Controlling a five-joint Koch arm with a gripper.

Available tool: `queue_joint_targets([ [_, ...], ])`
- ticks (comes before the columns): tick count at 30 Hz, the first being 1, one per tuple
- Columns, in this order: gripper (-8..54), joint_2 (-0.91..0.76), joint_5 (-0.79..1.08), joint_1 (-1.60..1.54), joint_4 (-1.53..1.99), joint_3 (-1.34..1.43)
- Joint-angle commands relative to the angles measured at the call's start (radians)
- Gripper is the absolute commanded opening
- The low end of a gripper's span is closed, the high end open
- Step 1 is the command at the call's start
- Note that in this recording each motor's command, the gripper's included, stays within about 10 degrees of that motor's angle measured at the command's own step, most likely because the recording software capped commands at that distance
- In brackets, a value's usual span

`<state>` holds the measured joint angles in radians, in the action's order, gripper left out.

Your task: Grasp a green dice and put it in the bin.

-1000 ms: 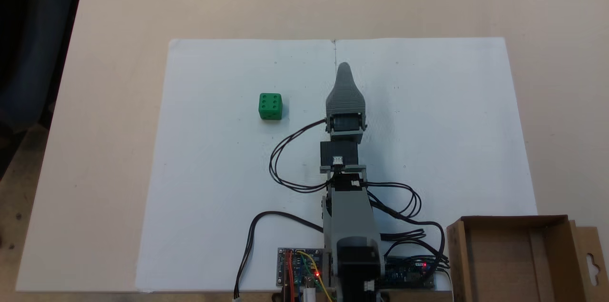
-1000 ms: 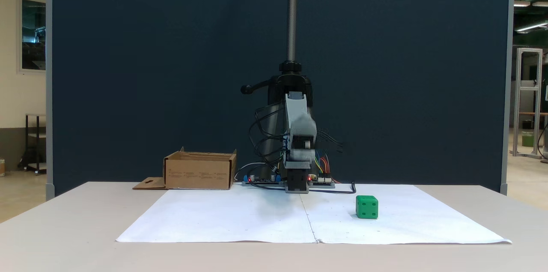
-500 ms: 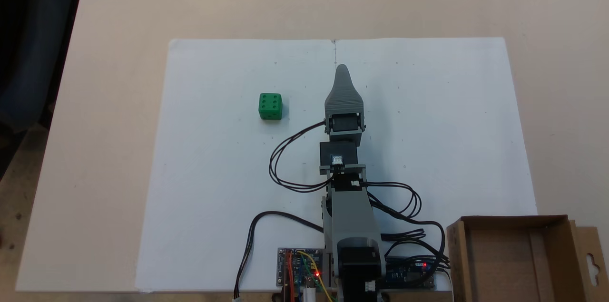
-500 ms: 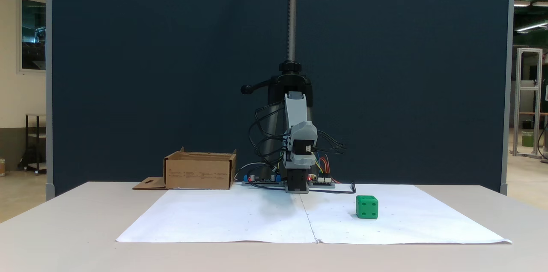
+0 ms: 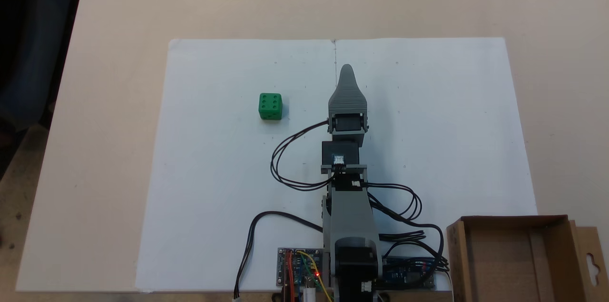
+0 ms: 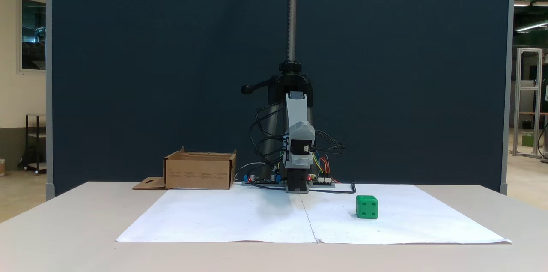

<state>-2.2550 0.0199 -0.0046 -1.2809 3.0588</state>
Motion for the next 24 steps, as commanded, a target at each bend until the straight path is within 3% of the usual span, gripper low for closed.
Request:
queue_joint_targets([
  [1, 43.2, -0.112, 0.060, -0.005, -0.026, 0.071],
  [9, 42.9, -0.110, 0.060, -0.032, 0.186, 0.017],
  [18, 43.0, -0.100, 0.055, -0.028, 0.840, -0.428],
  [24, 43.0, 0.000, 0.040, -0.029, 1.230, -0.646],
])
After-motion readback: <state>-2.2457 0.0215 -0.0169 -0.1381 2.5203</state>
